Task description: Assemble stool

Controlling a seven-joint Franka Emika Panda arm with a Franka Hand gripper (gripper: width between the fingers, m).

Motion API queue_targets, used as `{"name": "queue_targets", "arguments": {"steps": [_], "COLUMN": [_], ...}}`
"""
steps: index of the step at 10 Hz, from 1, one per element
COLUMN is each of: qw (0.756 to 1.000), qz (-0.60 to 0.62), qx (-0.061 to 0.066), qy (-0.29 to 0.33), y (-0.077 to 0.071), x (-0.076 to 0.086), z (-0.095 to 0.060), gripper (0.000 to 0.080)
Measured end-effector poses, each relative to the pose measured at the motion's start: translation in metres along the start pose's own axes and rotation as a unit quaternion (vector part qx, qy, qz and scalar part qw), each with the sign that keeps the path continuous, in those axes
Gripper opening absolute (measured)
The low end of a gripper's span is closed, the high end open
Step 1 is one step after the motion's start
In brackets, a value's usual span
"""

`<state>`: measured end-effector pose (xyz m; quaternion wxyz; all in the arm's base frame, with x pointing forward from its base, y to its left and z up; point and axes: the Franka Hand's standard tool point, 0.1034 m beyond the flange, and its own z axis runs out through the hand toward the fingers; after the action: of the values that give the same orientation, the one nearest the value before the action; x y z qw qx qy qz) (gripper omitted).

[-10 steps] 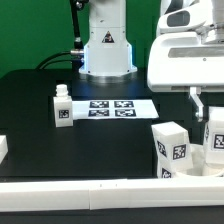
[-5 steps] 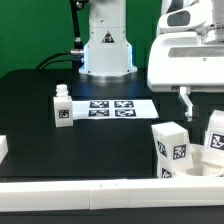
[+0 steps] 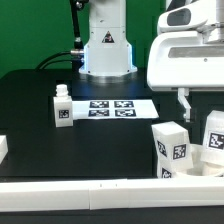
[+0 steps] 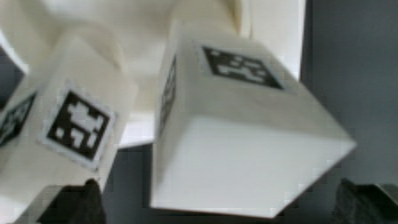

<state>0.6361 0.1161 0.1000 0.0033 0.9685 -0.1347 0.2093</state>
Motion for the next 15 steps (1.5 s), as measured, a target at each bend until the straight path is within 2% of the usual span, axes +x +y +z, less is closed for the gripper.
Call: {"name": "queue_targets", "arguments": {"steps": [4,5,6,7,9,13,14,15], "qw": [0.992,0.99,0.987,0.982,0.978,0.975,0.975,0.975], "qz": [0.02,0.026,0.088,0.139,0.166,0.17,0.159,0.138], "qx": [-0.019,-0.019,-0.013,0.003,0.017,-0.004,-0.016,-0.032], "qy": [-0.125,-0.134,-0.134,-0.131,-0.127,-0.142,-0.153,-0.169], "y": [0.014,0.016,0.014,0.012,0.01,0.005,0.002,0.002], "x": [-0.002,0.001,0.001,0.002,0.003,-0.018,-0.026,-0.03], "z": [0.002,0.001,0.0,0.0,0.004,0.019,0.019,0.018], "gripper": [0.0649,0.0649,0.0649,0.0649,0.0649,0.0649,0.0649,0.0649]}}
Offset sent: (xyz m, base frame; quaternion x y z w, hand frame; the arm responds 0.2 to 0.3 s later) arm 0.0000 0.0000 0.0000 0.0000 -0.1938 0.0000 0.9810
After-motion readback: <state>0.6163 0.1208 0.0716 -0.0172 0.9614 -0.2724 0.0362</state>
